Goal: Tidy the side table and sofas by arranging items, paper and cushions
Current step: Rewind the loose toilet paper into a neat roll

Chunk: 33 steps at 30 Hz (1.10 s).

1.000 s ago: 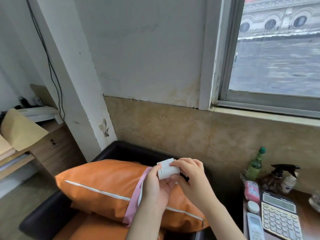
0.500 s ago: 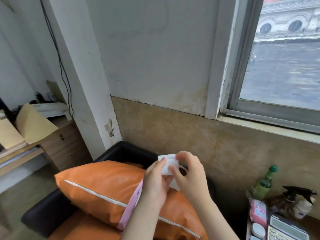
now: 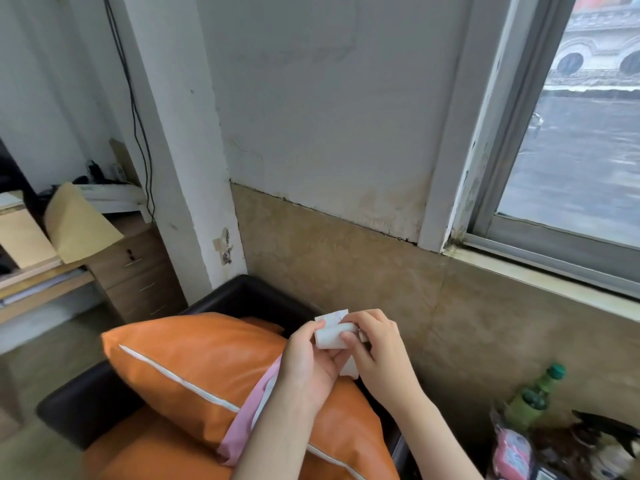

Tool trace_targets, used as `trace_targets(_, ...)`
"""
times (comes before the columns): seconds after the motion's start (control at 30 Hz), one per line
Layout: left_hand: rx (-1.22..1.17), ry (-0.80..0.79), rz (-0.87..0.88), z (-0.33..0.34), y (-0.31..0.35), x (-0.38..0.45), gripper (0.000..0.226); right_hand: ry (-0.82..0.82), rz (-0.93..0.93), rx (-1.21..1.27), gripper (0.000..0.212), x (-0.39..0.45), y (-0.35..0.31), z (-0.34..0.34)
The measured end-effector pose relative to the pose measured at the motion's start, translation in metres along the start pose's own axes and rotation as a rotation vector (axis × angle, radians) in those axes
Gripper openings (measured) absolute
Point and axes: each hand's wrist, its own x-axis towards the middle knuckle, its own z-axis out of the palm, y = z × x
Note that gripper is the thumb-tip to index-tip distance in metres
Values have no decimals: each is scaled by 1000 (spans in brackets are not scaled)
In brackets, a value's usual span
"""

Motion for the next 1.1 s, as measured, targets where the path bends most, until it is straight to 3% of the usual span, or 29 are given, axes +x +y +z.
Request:
trace_targets(0.23, 32, -30, -16, 4, -9, 4, 46, 78, 236, 146, 12, 3, 7, 2)
trace_targets(0.4, 108, -17, 36, 6, -23, 6, 33, 132, 313, 130, 12, -2, 12, -6)
trace_targets(0.53, 107, 76, 66, 8, -28, 6, 28, 181, 158, 34, 10, -3, 16, -10)
trace_targets(0.67, 30, 122, 64, 8, -24, 3, 24, 24, -34, -30, 29, -11, 19, -7)
trace_targets(0.77, 20, 86, 47, 6, -23, 2, 24, 39, -47, -60, 39, -15, 22, 1)
trace_targets(0.9, 0, 35, 14, 5, -23, 6, 29, 106, -36, -37, 32, -12, 28, 2)
trace_targets(1.1, -4, -27, -59, 5, -21, 26, 30, 130, 10, -111, 39, -7, 39, 7)
